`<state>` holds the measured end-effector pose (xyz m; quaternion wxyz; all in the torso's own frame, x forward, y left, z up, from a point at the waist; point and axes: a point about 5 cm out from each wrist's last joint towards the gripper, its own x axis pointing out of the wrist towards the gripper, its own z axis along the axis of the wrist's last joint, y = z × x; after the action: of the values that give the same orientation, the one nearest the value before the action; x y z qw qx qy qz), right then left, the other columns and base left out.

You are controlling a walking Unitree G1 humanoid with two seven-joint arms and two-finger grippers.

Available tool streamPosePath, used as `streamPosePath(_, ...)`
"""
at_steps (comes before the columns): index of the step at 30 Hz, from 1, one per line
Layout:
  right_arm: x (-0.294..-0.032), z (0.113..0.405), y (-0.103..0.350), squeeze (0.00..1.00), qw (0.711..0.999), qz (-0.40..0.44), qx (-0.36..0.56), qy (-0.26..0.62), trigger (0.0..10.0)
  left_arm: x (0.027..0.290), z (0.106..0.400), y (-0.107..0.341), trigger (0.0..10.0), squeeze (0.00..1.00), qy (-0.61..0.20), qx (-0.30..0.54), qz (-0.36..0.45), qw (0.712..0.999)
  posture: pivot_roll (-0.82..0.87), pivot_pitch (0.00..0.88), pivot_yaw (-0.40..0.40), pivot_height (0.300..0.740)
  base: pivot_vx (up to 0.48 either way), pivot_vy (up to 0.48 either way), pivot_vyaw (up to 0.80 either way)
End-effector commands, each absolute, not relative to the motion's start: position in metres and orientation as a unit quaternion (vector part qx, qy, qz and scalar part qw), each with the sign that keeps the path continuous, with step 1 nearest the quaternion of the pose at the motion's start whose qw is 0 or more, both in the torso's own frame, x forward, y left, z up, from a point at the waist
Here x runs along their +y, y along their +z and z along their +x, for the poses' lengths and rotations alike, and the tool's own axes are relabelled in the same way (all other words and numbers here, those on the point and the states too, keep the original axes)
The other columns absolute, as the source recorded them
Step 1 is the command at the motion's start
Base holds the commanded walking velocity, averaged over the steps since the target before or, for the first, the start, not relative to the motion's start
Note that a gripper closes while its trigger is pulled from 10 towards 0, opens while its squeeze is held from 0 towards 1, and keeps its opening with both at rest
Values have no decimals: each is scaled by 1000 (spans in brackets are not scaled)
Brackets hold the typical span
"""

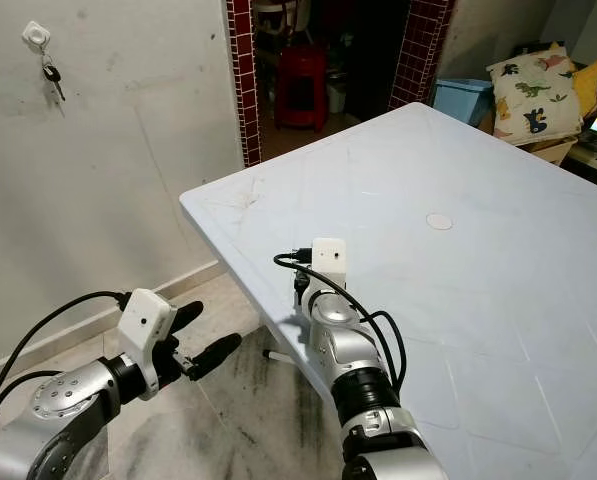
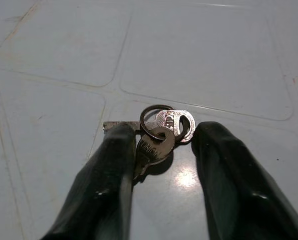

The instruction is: Hang keys on a hook

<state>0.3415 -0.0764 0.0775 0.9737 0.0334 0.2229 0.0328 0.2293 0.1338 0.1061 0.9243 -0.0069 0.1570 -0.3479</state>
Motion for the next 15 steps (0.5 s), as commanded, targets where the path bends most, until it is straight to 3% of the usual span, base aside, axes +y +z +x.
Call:
streamPosePath(1,-75,339,69,0,968,32,246,36,0,131,229,110,10000,0,-358,152,-3,921,98,34,8,740,0,0,0)
streamPosePath(15,-78,341,71,0,970,37,239,30,0,133,230,109,10000,0,-352,149,5,924,100,32,7,740,0,0,0)
